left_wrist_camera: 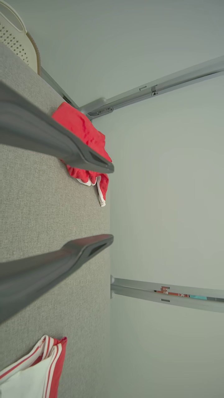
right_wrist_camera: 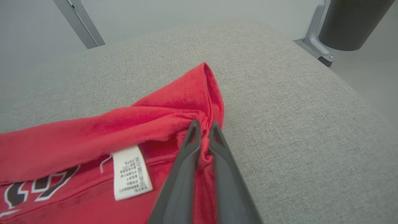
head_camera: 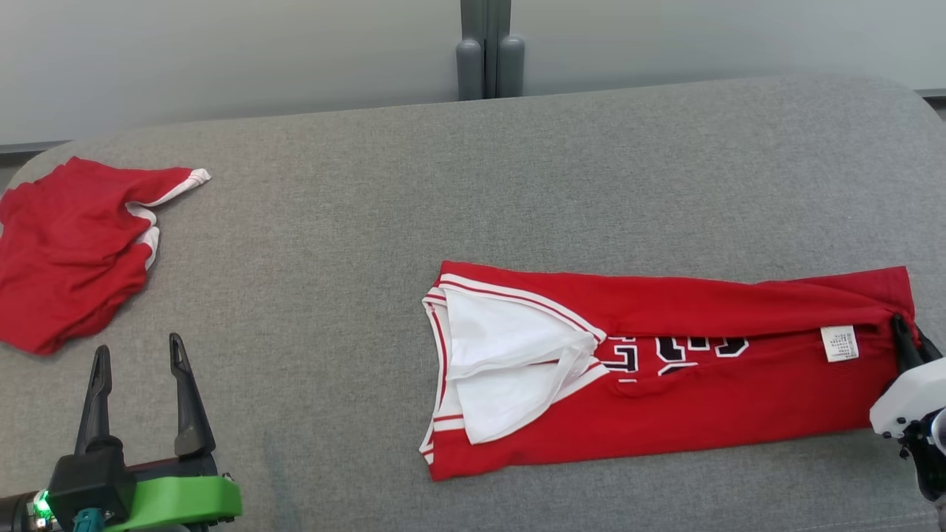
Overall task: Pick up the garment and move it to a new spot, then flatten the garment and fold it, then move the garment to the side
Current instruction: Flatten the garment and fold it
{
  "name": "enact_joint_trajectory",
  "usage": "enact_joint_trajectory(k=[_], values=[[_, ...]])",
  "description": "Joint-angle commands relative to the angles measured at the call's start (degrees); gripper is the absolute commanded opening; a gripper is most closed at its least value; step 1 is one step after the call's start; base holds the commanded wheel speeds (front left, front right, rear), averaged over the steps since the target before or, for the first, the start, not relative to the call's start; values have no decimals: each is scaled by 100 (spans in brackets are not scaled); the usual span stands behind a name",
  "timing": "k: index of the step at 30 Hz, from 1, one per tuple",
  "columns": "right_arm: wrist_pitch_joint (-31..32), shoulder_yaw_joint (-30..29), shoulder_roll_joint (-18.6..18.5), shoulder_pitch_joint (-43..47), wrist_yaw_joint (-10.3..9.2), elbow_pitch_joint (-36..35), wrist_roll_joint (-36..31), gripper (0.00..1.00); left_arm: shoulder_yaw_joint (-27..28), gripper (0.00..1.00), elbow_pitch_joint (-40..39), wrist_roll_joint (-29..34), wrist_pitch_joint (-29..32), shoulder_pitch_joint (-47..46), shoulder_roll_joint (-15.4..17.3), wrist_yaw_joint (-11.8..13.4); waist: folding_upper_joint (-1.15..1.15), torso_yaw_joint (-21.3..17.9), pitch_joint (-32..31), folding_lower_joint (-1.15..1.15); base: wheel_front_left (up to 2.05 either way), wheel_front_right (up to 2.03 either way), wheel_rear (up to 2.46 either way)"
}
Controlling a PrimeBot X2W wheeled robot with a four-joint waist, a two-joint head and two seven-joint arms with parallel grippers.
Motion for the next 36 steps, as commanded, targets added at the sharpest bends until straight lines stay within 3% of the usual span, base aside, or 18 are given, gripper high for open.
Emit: enact_joint_trajectory(k=[1, 9, 20, 27, 36], values=[[1, -11, 69, 106, -11, -127, -9, 0, 17, 100, 20, -15, -15, 85, 5, 18, 0, -25, -33, 0, 0, 0, 0], [43, 281, 419, 381, -9, -1243, 117, 0, -72, 100, 14, -69, -15, 143, 6, 73, 0, -34, -87, 0, 0, 0, 0], [620, 829, 1084, 449, -9, -2768, -72, 0, -152, 100, 89, -77, -15, -122, 6, 14, 0, 173, 48, 0, 0, 0, 0], [809, 1186, 1680, 233, -9, -2953, -219, 0, -291, 100, 137, -68, -15, -290, 6, 40, 0, 420, 188, 0, 0, 0, 0], [704, 1519, 2329, -278, -9, -2507, -299, 0, -529, 100, 213, -114, -15, -474, 6, 73, 0, 752, 391, 0, 0, 0, 0]])
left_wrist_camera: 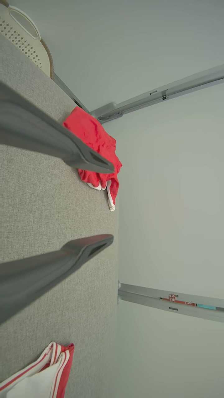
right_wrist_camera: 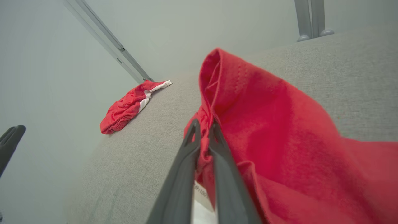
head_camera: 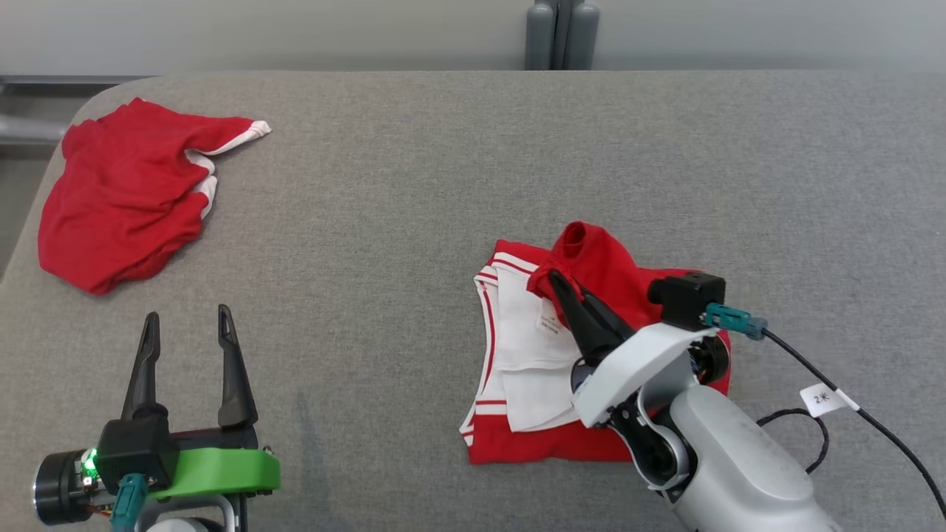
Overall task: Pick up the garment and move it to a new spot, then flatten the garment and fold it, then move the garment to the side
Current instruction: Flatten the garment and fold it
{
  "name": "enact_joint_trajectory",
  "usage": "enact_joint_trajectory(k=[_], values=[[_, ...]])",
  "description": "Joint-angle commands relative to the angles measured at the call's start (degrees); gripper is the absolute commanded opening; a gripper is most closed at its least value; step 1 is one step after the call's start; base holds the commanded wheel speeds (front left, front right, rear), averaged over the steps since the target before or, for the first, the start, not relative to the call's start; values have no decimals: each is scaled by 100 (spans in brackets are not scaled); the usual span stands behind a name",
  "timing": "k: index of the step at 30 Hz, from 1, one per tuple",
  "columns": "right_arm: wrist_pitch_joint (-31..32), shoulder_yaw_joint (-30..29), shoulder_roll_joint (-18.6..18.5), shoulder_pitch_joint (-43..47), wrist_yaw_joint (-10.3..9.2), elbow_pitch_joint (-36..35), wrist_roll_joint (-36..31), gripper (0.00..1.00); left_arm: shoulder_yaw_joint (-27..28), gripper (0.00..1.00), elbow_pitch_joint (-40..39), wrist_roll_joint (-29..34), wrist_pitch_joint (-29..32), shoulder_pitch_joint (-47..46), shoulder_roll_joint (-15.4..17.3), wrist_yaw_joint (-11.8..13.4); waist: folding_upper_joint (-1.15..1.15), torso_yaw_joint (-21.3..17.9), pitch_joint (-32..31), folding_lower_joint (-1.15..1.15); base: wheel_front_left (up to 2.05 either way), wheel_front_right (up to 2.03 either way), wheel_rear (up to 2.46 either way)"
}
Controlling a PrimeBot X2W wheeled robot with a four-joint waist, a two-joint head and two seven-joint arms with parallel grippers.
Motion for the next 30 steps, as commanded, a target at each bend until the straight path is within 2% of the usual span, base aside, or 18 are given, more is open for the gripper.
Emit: enact_joint_trajectory(k=[1, 9, 10, 11, 16, 20, 26, 30], values=[[-53, 68, 46, -106, -6, 66, -1, 0, -26, 100, 6, -57, -15, -130, 8, 27, 0, 129, 98, 0, 0, 0, 0], [-206, 417, 198, -344, -6, 554, 190, 0, -227, 100, 53, -86, -15, -289, 8, 87, 0, 311, 246, 0, 0, 0, 0], [-250, 453, 205, -377, -6, 628, 202, 61, -246, 100, 65, -84, -15, -305, 8, 99, 0, 313, 255, 0, 0, 0, 0], [-281, 499, 215, -396, -6, 694, 248, 100, -263, 100, 78, -91, -15, -318, 8, 101, 0, 310, 256, 0, 0, 0, 0], [-569, 652, 195, -464, -6, 640, 240, 100, -297, 100, 136, -58, -15, -280, 8, 92, 0, 173, 161, 0, 0, 0, 0], [-709, 478, -149, -375, -6, 353, 27, 100, -271, 100, 154, -4, -15, -184, 8, 57, 0, -2, 22, 0, 0, 0, 0], [-747, -336, -757, 50, -6, -376, -422, 100, -197, 100, 147, 59, -15, -95, 9, -23, 0, -274, -154, 0, 0, 0, 0], [-746, -968, -939, 576, -6, -800, -664, 100, -132, 100, 144, 91, -15, -37, 10, -44, 0, -420, -240, 0, 0, 0, 0]])
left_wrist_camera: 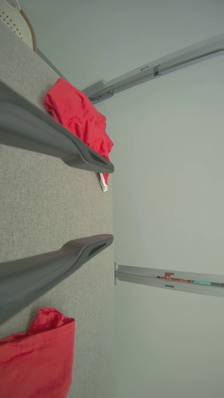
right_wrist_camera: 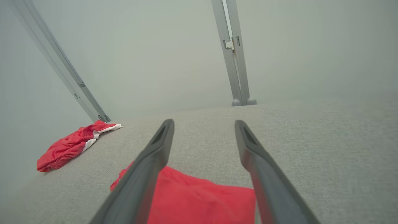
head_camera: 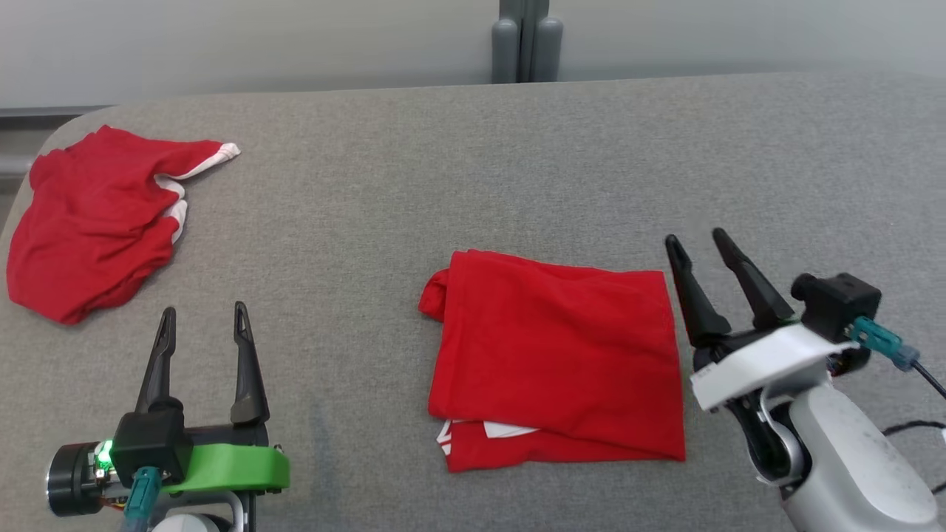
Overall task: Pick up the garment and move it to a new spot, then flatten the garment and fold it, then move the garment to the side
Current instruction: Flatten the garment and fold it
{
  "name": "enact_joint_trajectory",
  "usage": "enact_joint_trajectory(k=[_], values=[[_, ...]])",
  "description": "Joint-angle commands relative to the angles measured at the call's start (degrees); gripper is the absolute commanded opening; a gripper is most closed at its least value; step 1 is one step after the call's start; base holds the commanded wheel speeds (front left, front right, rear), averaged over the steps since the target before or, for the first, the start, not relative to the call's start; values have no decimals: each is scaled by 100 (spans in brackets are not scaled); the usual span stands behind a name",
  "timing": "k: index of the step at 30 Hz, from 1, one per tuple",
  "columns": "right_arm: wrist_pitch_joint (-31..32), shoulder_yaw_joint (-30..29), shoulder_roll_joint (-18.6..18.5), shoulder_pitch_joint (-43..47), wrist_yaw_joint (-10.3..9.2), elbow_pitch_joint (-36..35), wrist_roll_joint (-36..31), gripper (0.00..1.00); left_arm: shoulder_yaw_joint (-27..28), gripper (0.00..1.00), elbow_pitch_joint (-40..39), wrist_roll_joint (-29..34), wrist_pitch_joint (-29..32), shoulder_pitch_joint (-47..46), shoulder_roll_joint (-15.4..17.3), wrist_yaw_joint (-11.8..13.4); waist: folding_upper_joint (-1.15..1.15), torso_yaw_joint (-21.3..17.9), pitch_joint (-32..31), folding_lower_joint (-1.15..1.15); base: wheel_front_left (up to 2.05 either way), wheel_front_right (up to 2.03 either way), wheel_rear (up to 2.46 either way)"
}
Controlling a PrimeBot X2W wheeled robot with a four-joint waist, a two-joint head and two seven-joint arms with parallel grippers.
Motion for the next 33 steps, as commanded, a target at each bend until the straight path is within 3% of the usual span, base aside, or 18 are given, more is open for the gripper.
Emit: enact_joint_trajectory(k=[1, 6, 15, 23, 33], values=[[-11, -172, -31, 199, -6, -134, -77, 100, 40, 100, 2, 28, -15, 104, 12, -18, 0, -153, -132, 0, 0, 0, 0], [-12, -823, -63, 830, -6, -502, -417, 100, 95, 100, 59, 74, -15, 227, 12, -67, 0, -258, -273, 0, 0, 0, 0], [-13, -1700, 333, 1940, -6, -1095, -1005, 100, 233, 100, 206, 227, -15, 516, 38, -82, 0, -352, -553, 0, 0, 0, 0], [-13, -1892, 646, 2383, -6, -1286, -1353, 100, 251, 100, 268, 292, -15, 647, 109, -61, 0, -300, -716, 0, 0, 0, 0], [-13, -1861, 715, 2514, -6, -1400, -1679, 100, 236, 100, 306, 292, -15, 658, 137, -67, 0, -182, -754, 0, 0, 0, 0]])
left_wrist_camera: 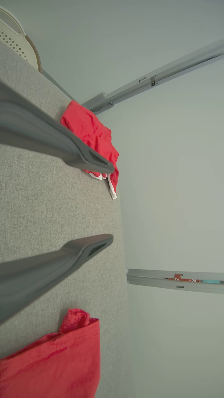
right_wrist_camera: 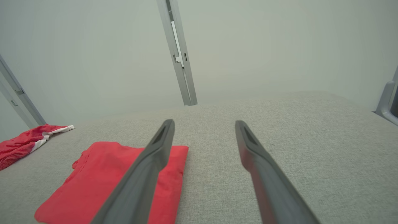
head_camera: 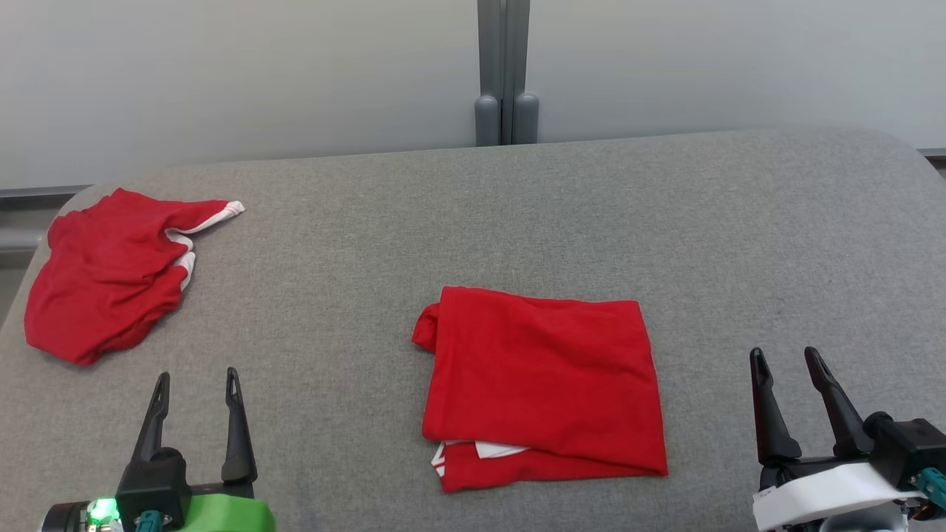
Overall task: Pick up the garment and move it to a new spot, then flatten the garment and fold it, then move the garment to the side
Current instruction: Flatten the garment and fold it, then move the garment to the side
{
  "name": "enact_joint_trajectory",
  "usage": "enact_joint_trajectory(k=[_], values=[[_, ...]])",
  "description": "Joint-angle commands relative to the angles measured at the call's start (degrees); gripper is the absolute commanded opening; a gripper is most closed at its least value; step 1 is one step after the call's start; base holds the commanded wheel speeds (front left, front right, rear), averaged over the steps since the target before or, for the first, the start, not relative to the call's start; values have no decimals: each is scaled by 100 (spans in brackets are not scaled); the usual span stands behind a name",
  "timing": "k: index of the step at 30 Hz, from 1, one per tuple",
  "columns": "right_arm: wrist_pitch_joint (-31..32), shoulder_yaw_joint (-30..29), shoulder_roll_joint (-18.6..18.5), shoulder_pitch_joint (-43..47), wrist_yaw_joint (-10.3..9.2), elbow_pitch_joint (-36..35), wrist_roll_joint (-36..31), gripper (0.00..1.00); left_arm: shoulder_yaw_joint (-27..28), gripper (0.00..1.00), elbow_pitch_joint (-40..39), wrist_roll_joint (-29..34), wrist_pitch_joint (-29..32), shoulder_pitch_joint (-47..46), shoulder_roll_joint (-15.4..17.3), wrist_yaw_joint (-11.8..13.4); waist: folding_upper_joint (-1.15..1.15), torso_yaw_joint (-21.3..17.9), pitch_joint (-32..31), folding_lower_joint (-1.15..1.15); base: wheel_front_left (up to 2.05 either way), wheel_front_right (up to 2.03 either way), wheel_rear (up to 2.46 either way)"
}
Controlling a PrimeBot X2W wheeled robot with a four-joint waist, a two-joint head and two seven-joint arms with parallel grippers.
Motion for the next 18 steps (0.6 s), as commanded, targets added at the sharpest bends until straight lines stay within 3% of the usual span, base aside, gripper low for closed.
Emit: enact_joint_trajectory(k=[1, 18], values=[[-13, 7, -27, 71, -6, -39, -90, 100, 7, 100, 8, -7, -15, 72, 38, 9, 0, 20, -6, 0, 0, 0, 0], [150, 265, -103, -279, -6, 207, -138, 100, 0, 100, 5, -51, -15, 9, 41, 39, 0, 155, 36, 0, 0, 0, 0]])
